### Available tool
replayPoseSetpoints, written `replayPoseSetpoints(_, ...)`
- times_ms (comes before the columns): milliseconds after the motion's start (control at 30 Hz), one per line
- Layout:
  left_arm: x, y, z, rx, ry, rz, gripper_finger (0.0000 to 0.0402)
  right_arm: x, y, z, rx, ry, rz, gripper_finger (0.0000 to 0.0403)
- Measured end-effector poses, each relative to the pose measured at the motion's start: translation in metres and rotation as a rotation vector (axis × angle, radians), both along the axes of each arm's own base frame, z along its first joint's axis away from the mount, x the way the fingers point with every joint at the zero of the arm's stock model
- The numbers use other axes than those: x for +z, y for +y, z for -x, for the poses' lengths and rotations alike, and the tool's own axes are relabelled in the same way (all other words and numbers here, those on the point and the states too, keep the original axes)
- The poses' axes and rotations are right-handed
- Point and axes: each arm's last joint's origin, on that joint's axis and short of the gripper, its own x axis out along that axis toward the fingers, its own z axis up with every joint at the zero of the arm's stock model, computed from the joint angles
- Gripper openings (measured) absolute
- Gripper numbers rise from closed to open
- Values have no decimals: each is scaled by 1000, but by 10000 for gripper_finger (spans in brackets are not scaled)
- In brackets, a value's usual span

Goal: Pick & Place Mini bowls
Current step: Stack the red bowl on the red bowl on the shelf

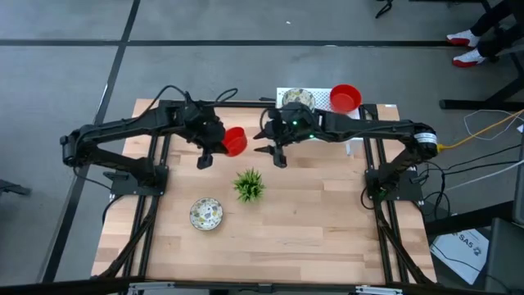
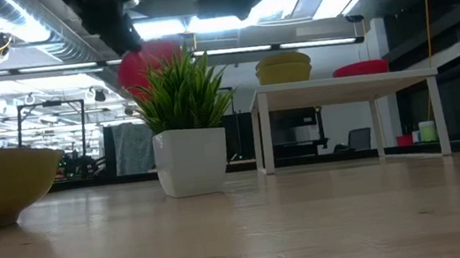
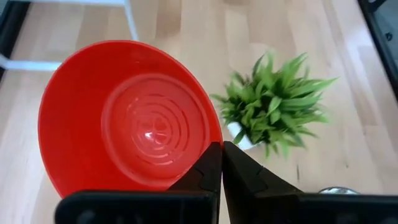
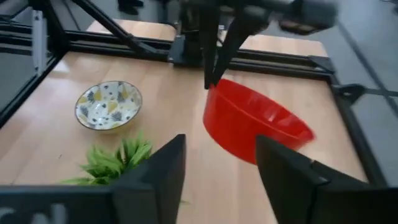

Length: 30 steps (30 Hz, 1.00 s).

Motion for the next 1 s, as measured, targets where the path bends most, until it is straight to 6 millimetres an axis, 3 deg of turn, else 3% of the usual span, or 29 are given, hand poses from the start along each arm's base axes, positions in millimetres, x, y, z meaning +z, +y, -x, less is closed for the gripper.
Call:
replayPoseSetpoints(167,11,-5,-3,-34,-38,1,2,-9,-1,-18,66,14,-25,247)
replayPoseSetpoints(333,16,-9,-3,-67,-56,51,2,-13,-1,-34,126,15,116,273)
replayPoseSetpoints(800,20,-9,0,-80,-54,185,2,-14,15,-39,140,83,563,278)
replayPoseSetpoints(1000,22,-8,0,-73,-77,187,2,-15,18,-39,140,112,612,278)
